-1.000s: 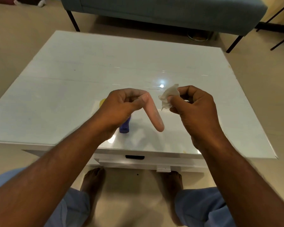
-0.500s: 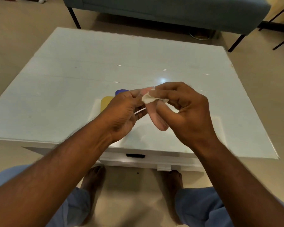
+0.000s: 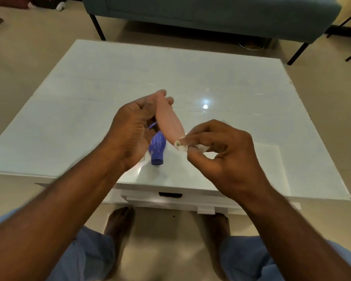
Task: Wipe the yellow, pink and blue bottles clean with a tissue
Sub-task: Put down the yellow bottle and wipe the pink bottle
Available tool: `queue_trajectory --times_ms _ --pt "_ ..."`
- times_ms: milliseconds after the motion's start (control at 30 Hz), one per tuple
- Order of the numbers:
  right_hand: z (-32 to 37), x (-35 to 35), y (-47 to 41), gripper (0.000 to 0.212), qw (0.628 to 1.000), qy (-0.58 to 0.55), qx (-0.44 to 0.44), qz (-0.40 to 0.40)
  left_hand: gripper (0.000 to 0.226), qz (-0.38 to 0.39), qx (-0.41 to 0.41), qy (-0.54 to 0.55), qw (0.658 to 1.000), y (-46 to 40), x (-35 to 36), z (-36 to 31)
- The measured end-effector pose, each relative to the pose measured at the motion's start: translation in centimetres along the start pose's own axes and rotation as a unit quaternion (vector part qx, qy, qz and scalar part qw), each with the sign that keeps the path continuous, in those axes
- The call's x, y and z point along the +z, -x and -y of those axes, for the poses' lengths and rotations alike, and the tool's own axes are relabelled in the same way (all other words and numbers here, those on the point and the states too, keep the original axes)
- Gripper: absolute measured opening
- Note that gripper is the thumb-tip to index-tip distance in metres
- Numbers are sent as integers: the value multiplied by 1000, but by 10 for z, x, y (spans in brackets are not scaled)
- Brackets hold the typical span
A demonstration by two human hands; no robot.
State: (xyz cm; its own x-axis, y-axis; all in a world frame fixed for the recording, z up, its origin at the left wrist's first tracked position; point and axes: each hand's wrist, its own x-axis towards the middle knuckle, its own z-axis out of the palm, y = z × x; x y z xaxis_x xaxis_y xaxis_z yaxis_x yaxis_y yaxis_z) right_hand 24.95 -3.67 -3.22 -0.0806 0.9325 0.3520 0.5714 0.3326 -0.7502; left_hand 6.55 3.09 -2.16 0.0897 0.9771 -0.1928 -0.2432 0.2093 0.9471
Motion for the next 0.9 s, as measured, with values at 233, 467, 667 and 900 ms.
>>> queue_trajectory --times_ms 233,467,667,900 --pt "4 -3 -6 20 996 -69 11 -57 30 78 -23 -29 996 12 12 14" --pt "8 2 -9 15 986 -127 73 -80 31 41 -35 -7 999 3 12 12" --pt "10 11 -3 22 992 -109 30 -59 26 41 -21 -30 998 5 11 11" --pt "8 7 -3 18 998 -49 42 -21 25 7 -23 22 999 6 9 5"
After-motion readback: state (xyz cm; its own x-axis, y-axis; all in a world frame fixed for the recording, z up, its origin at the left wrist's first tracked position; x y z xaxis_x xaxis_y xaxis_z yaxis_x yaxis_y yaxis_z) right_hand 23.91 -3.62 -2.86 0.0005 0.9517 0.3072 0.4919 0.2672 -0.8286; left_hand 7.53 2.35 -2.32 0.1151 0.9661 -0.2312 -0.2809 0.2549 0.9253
